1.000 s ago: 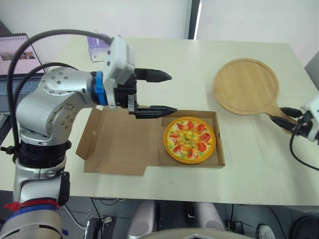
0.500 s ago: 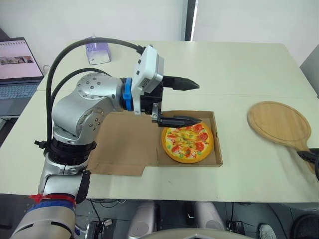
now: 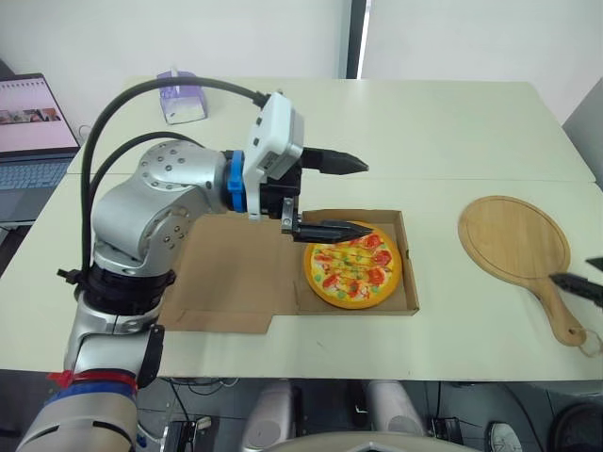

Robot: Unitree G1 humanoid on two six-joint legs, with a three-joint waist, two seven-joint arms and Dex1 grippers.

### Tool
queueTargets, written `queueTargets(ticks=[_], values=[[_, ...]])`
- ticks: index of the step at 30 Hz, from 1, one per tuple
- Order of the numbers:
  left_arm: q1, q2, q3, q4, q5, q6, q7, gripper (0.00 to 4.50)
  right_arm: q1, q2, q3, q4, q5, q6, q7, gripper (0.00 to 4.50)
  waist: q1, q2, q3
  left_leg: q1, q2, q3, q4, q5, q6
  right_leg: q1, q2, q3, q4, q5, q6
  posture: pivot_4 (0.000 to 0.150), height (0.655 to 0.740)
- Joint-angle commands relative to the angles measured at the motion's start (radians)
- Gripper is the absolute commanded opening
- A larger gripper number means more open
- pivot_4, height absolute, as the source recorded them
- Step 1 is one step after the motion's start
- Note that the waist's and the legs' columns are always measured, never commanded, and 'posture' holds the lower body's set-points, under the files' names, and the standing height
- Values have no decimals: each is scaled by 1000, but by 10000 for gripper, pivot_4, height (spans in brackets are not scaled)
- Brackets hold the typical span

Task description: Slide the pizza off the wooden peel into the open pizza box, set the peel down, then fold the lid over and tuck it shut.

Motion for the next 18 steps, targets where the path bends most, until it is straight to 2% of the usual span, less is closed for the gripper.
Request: queueTargets(ticks=[1,3,6,9,13,18], values=[[20,31,57,-41,-11,16,33,45000,-115,-48,65,-19,0,-114,64,44672,-4,-1,1,3,1,0,0,0,0,1,0,0,0,0,0,1500,7400],[52,42,88,-58,-21,33,70,45000,-244,-17,140,-45,48,-112,75,44672,-6,-2,1,5,1,0,-1,-1,2,2,0,0,-1,0,0,1500,7400],[131,35,167,-102,-34,72,189,45000,-504,111,355,-73,26,-171,62,44672,-18,-4,2,6,2,0,-1,0,0,3,0,1,-1,0,0,1500,7400],[199,32,239,-150,-60,126,296,45000,-670,229,474,-59,15,-179,66,44672,-21,-6,4,6,2,-1,-1,0,-1,2,0,0,0,0,0,1500,7400],[329,-3,385,-231,-133,225,479,45000,-806,362,589,-53,7,-208,80,44672,-8,-6,4,2,1,-3,-1,0,-1,-1,-3,-2,0,0,-1,1500,7400],[562,-135,568,-388,-352,298,712,45000,-902,468,695,-26,-19,-259,118,44672,11,-7,4,-5,-1,-6,0,0,-1,-5,-7,-5,-2,1,0,1500,7400]])
